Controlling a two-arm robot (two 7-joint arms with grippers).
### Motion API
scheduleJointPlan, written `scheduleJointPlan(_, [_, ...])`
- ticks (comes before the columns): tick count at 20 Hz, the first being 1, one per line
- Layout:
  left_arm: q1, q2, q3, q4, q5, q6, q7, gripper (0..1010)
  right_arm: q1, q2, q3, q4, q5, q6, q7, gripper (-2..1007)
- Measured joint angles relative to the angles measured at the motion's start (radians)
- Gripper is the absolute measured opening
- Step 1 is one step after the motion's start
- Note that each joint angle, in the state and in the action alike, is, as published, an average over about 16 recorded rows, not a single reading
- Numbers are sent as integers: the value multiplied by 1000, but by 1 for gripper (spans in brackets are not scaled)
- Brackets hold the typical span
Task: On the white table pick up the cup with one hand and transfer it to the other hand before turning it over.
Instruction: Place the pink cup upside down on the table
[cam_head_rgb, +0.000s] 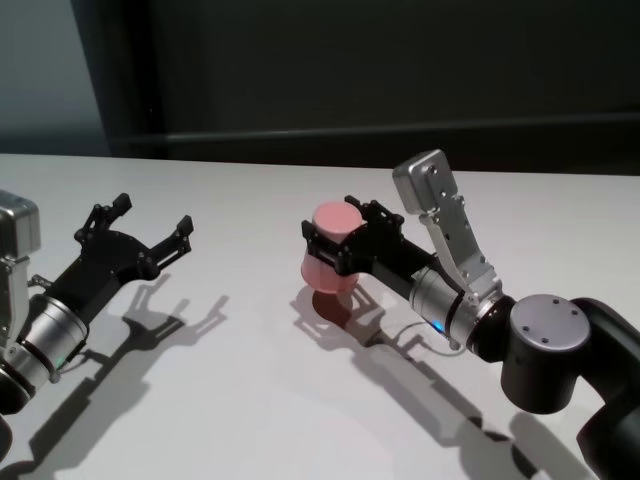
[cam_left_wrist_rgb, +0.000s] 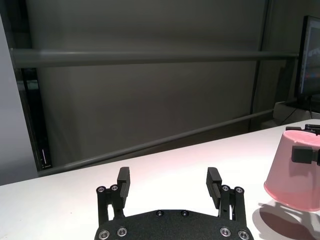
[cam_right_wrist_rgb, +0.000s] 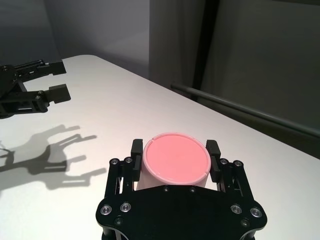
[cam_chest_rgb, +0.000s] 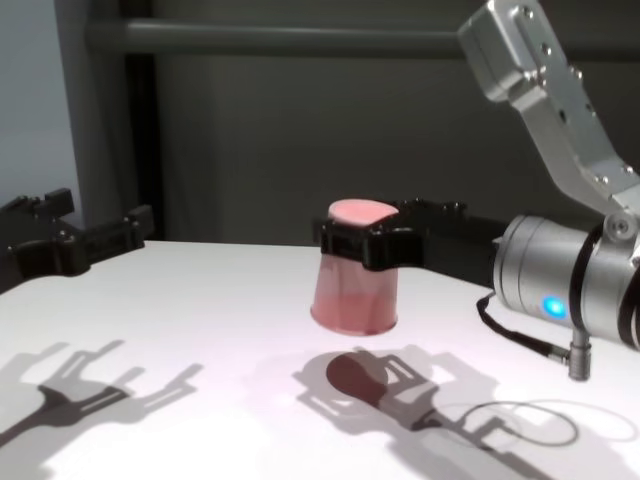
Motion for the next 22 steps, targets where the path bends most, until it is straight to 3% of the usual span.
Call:
scheduleJointPlan(11, [0,0,0,0,0,0,0,1003,-38,1,-20,21,-56,22,4,739])
scheduleJointPlan(22, [0,0,0,0,0,0,0,1003,-57,2,-17,19,-76,29,9,753])
